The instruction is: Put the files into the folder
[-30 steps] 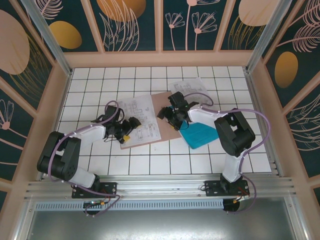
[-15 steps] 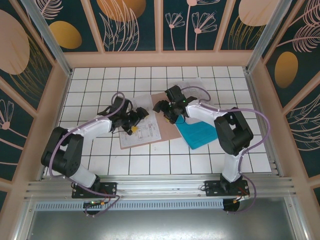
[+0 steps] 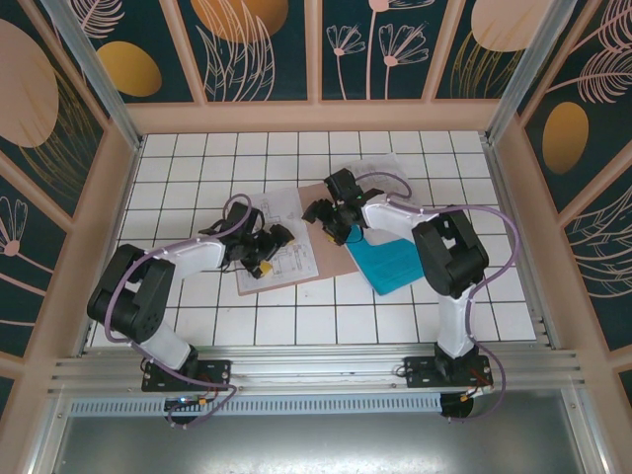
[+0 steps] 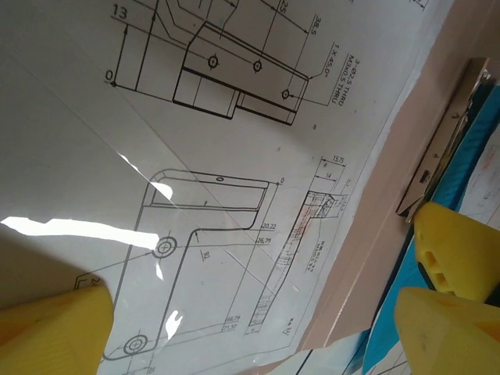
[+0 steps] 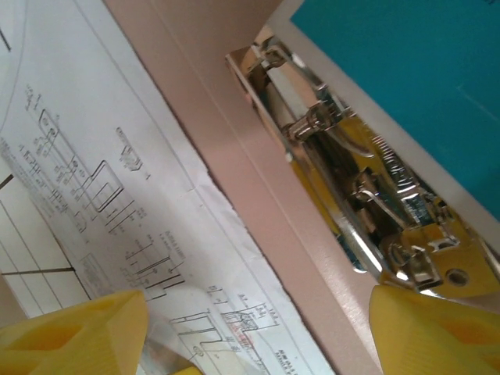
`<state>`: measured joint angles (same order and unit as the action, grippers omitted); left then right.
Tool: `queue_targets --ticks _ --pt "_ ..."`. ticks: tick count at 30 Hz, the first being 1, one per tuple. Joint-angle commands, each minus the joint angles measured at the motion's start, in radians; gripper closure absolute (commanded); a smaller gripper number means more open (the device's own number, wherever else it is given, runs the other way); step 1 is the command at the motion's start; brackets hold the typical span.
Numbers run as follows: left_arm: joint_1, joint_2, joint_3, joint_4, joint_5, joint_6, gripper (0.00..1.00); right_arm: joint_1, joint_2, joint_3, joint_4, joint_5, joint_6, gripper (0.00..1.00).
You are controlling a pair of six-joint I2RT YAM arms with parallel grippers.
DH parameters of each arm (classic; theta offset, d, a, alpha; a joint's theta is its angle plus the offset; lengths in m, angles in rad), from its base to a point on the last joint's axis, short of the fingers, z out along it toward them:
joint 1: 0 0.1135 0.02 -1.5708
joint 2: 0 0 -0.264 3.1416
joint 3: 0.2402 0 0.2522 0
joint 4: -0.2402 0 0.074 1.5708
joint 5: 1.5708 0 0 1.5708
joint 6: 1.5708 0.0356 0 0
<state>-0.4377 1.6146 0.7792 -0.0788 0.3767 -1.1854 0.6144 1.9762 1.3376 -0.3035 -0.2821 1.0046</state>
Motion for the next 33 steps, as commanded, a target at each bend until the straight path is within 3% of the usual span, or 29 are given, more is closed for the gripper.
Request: queue_targets --ticks 1,17,25,33 --pt "0.001 -0.005 -0.026 -0.012 -0.02 -0.016 0.07 -0.007 0.019 0.029 -0.035 -0.002 0.019 0.24" --pt "0.001 -0.008 -0.033 -0.018 -0.022 -0.018 0.07 0.007 0.078 0.073 -0.111 0.06 0.006 0.24" --pt "0.001 -0.018 -0.052 -0.025 -0.031 -0.017 0.07 0.041 0.173 0.184 -0.27 0.211 -0.043 0.25" --pt "0.001 -0.024 -0.076 -0.05 -0.054 -0.015 0.07 0.047 0.214 0.182 -0.334 0.325 -0.043 0.27"
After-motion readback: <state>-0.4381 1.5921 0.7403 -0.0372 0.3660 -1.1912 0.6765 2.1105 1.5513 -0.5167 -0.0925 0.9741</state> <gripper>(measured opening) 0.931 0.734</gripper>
